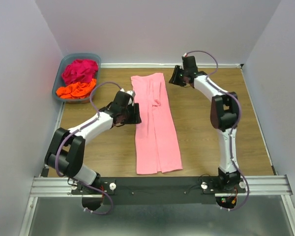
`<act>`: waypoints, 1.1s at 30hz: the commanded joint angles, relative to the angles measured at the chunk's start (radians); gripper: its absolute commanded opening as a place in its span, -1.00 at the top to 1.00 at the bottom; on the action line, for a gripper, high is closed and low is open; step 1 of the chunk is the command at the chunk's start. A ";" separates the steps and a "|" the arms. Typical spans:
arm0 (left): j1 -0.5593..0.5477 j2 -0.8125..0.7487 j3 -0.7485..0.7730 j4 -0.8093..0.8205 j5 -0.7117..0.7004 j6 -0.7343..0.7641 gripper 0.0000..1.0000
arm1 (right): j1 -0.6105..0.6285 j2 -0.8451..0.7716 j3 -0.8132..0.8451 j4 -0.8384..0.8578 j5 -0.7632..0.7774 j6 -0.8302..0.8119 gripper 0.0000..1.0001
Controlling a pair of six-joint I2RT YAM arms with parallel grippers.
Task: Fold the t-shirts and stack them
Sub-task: Fold the tshirt
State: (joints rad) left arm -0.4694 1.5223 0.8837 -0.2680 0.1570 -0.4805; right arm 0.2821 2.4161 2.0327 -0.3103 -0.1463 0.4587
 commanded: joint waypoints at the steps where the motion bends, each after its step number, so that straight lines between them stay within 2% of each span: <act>1: 0.014 -0.068 0.115 -0.051 -0.128 -0.013 -0.26 | 0.008 -0.283 -0.239 -0.004 -0.038 -0.040 0.11; 3: 0.012 -0.048 0.150 -0.042 -0.114 -0.035 -0.07 | 0.009 -0.394 -0.391 -0.010 -0.084 -0.041 0.12; 6: 0.011 -0.007 0.182 -0.017 -0.080 -0.076 0.02 | 0.040 -0.501 -0.555 -0.024 -0.137 -0.060 0.24; 7: 0.011 0.024 0.210 -0.013 -0.068 -0.085 0.16 | 0.061 -0.520 -0.586 -0.032 -0.145 -0.064 0.26; 11: 0.008 0.110 0.273 -0.011 -0.045 -0.096 0.19 | 0.094 -0.575 -0.684 -0.030 -0.179 -0.083 0.27; 17: 0.005 0.280 0.429 0.016 -0.063 -0.064 0.19 | 0.111 -0.540 -0.723 -0.029 -0.170 -0.086 0.26; 22: 0.003 0.381 0.468 0.033 -0.066 -0.063 0.18 | 0.127 -0.511 -0.735 -0.029 -0.151 -0.066 0.13; 26: 0.003 0.478 0.491 0.042 -0.070 -0.046 0.18 | 0.134 -0.460 -0.715 -0.029 -0.148 -0.057 0.10; 33: 0.003 0.611 0.618 0.017 -0.088 0.022 0.17 | 0.134 -0.333 -0.640 -0.030 -0.104 -0.051 0.10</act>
State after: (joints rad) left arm -0.4606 2.0747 1.4422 -0.2382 0.0978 -0.5129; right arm 0.4091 2.0167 1.3476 -0.3378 -0.2970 0.4046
